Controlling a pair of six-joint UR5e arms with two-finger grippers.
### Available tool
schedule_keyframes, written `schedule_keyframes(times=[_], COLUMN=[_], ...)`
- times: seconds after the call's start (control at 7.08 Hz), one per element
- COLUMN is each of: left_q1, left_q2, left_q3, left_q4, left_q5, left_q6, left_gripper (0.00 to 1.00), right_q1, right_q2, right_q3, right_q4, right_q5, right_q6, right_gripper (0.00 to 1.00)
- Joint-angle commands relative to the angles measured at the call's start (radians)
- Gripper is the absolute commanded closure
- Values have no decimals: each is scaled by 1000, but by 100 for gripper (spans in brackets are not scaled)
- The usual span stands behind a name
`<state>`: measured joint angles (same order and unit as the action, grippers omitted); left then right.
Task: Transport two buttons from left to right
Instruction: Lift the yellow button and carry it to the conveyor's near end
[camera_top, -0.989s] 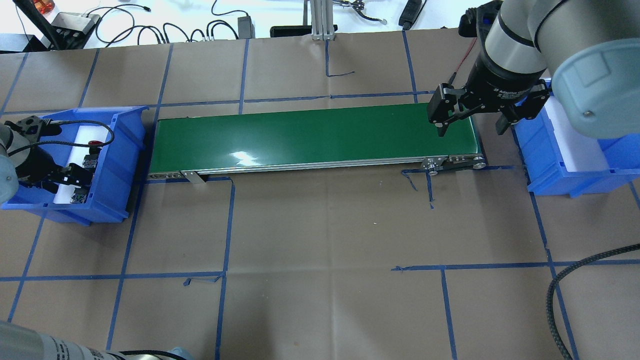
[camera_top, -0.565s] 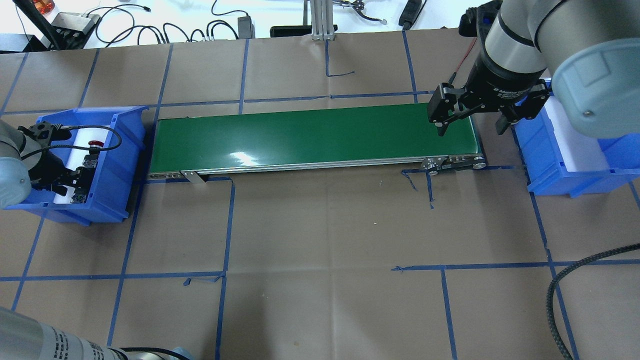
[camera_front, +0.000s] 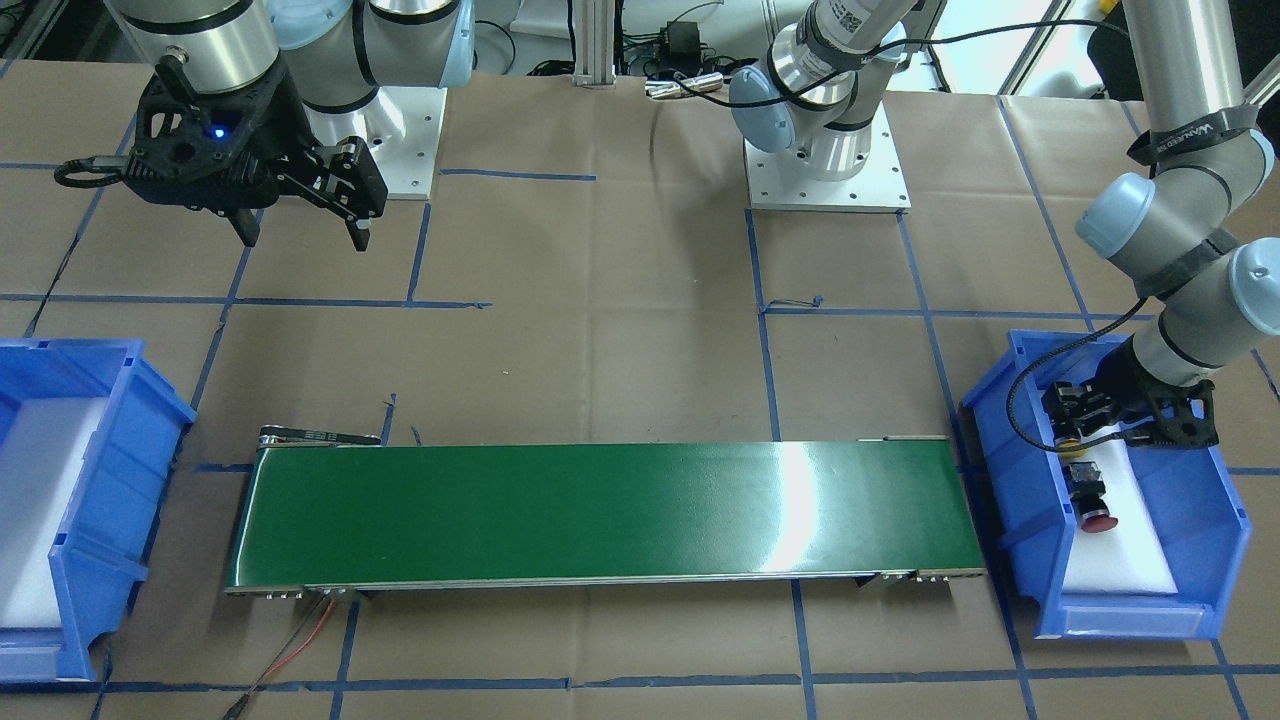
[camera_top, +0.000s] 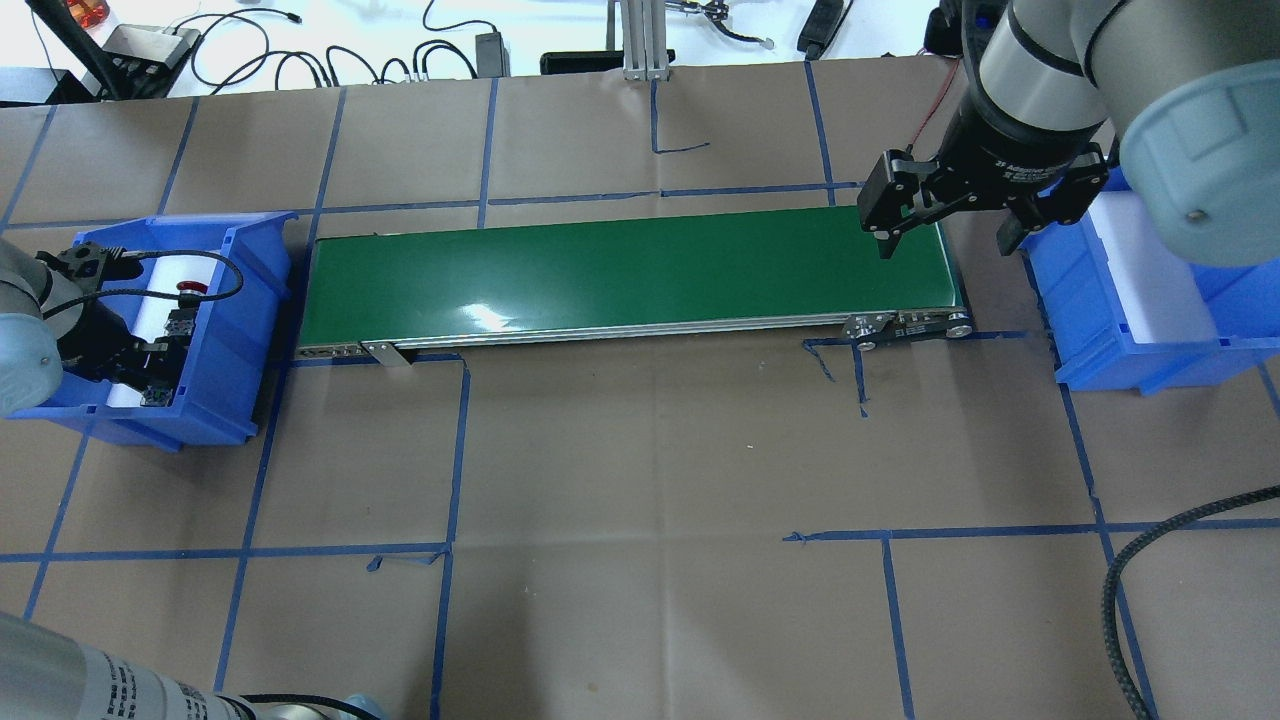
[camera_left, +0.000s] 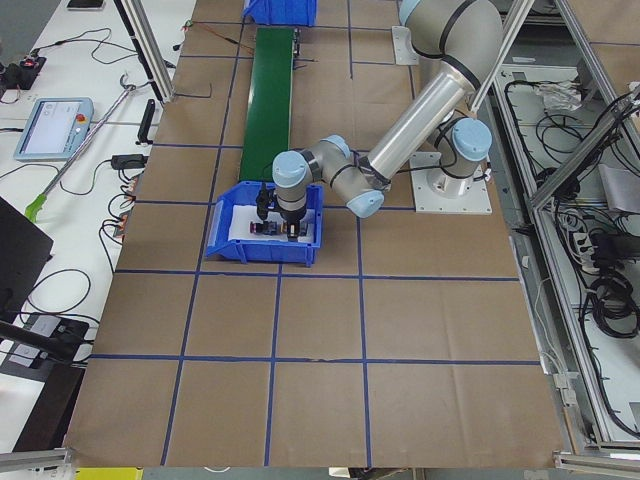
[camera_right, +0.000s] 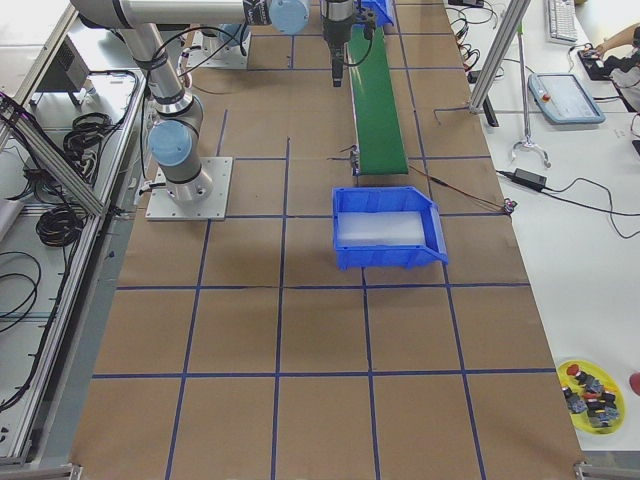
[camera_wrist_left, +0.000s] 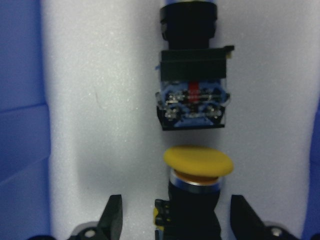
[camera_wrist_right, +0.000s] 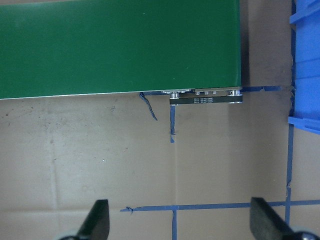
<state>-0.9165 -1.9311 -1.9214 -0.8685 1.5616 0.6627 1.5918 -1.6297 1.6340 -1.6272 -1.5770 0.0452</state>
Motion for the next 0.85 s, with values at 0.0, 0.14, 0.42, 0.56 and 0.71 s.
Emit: schedule_keyframes(times=[0.0, 0.14, 0.42, 0.56, 0.71], left_q1=[1, -1, -1, -1, -1], left_q2=[6, 23, 82, 113, 125], left_q3=[10, 16, 138, 222, 286], left_q4=[-3, -12, -207, -347, -424], left_q5=[0, -2, 2, 8, 9], left_q6=[-3, -5, -5, -5, -6], left_gripper=[96, 98, 98, 98, 98], right_q1=[0, 0, 0, 0, 0], right_q2=[7, 16, 10, 13, 13], right_q3=[-8, -6, -20, -20, -20], right_q4=[-6, -5, 0, 0, 0], right_q5=[6, 3, 3, 0, 3], right_q6=[1, 1, -1, -1, -1], right_gripper=[0, 0, 0, 0, 0])
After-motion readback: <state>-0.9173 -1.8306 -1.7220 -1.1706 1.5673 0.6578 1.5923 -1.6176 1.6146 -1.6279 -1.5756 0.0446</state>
